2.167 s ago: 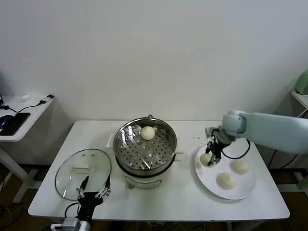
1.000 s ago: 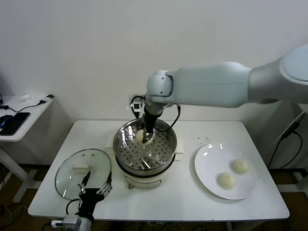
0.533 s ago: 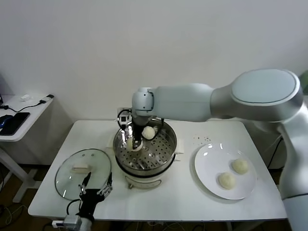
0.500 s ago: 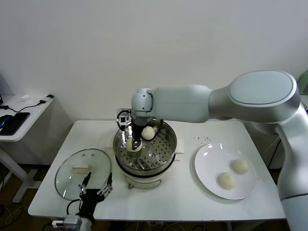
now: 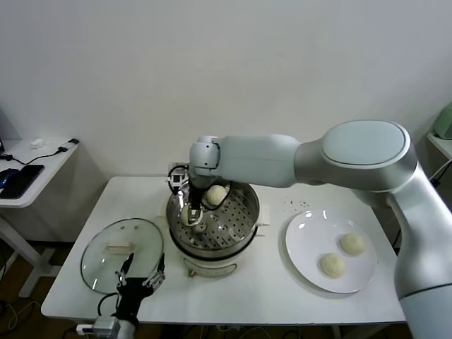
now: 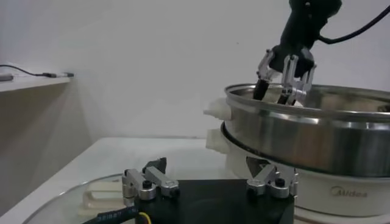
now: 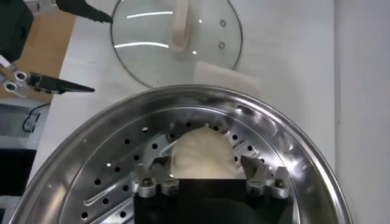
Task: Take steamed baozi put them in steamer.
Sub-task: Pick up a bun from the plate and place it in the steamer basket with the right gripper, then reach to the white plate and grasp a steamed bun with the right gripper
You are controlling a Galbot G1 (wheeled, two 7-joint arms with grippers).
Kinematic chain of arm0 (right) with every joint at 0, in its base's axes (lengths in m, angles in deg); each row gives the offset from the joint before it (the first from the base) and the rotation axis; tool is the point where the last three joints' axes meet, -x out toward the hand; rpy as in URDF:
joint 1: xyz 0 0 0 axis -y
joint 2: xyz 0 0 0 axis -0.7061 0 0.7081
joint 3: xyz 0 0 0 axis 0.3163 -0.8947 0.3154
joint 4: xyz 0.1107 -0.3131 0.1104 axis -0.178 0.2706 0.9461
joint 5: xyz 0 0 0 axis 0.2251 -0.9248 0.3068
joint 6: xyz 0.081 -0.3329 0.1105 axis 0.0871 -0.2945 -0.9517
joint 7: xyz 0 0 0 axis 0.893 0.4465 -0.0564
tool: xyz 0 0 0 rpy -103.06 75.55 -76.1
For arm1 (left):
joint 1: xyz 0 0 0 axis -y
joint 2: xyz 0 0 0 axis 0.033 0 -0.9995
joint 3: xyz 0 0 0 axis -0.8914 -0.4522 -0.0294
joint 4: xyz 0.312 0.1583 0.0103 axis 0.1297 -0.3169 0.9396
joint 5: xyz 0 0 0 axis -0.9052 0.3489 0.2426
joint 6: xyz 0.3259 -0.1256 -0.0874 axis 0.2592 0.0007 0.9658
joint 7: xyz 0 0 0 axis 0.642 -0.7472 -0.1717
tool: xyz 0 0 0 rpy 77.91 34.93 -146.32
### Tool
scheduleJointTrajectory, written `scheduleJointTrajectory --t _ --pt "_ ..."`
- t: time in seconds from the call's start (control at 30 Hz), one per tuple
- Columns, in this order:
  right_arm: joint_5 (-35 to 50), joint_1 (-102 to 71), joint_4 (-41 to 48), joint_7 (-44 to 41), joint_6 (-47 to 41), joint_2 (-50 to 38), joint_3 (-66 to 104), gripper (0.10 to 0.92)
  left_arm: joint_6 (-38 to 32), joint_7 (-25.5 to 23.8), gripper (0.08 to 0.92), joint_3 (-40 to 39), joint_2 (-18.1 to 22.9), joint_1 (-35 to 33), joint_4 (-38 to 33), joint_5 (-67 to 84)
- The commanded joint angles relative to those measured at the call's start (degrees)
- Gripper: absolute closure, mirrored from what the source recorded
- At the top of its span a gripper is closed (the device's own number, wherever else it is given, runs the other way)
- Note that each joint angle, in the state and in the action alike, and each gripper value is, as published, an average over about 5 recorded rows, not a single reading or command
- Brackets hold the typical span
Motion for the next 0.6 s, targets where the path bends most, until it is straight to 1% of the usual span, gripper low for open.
scheduleJointTrajectory --t 0.03,0.13,0.3,0.43,0.6 --pt "0.3 8.8 -4.6 -7.9 6.0 -6.2 -2.6 0.205 0.0 0.0 0.177 -0.1 0.1 -0.2 -0.3 -0.2" --pt "0.4 14.7 -7.9 -13.3 9.3 -11.3 -6.0 0.203 0.0 -0.1 0.177 -0.2 0.2 -0.3 -0.6 -0.2" --pt "-1.5 23.4 -13.3 -20.4 14.1 -23.7 -11.6 0.202 0.0 -0.1 0.177 -0.4 0.2 -0.5 -0.9 -0.3" --pt "-6.9 28.2 -18.5 -22.1 16.3 -34.0 -17.1 0.203 -0.3 0.0 0.177 -0.6 0.1 -0.4 -0.6 -0.3" --pt "-16.3 28.8 -25.8 -20.7 16.5 -44.7 -22.6 0.202 -0.4 0.1 0.177 -0.5 0.3 -0.1 -0.1 -0.2"
